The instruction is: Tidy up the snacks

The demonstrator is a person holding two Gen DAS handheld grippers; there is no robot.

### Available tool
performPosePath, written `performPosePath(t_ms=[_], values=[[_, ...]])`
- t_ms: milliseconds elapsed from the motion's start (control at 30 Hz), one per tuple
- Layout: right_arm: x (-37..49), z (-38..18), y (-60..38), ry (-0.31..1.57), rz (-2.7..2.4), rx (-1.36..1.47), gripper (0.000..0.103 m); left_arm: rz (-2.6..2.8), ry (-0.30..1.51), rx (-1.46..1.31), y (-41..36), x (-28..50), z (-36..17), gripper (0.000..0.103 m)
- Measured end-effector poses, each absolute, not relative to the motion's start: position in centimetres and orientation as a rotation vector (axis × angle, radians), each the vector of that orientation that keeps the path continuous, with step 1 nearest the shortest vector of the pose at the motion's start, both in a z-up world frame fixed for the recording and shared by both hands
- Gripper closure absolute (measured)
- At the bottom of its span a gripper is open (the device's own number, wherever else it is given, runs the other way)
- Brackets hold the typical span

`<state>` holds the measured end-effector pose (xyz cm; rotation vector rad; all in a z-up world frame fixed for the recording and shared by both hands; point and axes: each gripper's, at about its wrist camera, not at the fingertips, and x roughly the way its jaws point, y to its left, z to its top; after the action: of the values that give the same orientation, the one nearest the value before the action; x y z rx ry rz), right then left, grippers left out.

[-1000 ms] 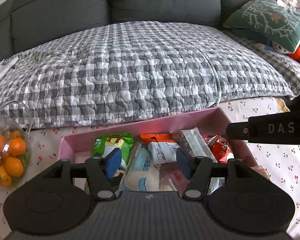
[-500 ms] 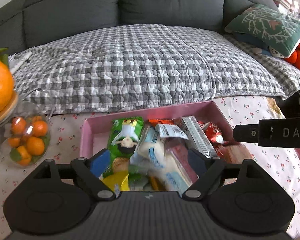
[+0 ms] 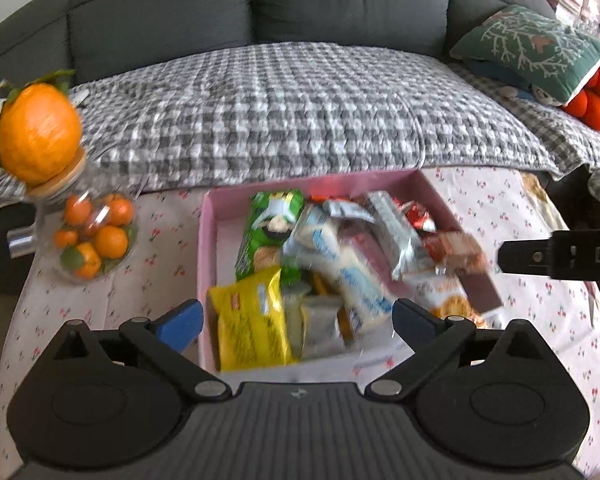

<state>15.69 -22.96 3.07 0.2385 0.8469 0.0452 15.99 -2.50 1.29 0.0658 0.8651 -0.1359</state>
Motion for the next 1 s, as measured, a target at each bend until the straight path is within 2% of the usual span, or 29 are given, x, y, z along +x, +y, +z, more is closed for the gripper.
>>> performPosePath(t_ms=[233,367,667,1000], values=[[12.4,2.5,-22.8,0.883,0.027,0.226,0.018,-0.112,0.916,0.044,-1.4,12.8,0.6,0.001],[10.0,2.5,-22.1,0.883,0.024,0.202,0.011,-0.108,0.916,0.034,-0.8,11.0,0.9,0.001],[6.4,1.9,-19.8,0.834,0.035,0.087,0.001,-0.062,0.926,0.069,-0.1,8.0,0.5,0.000],[6.7,0.7,-18.7,0.890,0.031,0.101,0.000,-0.029,0.962,0.071,-0.5,7.9,0.2,0.001]])
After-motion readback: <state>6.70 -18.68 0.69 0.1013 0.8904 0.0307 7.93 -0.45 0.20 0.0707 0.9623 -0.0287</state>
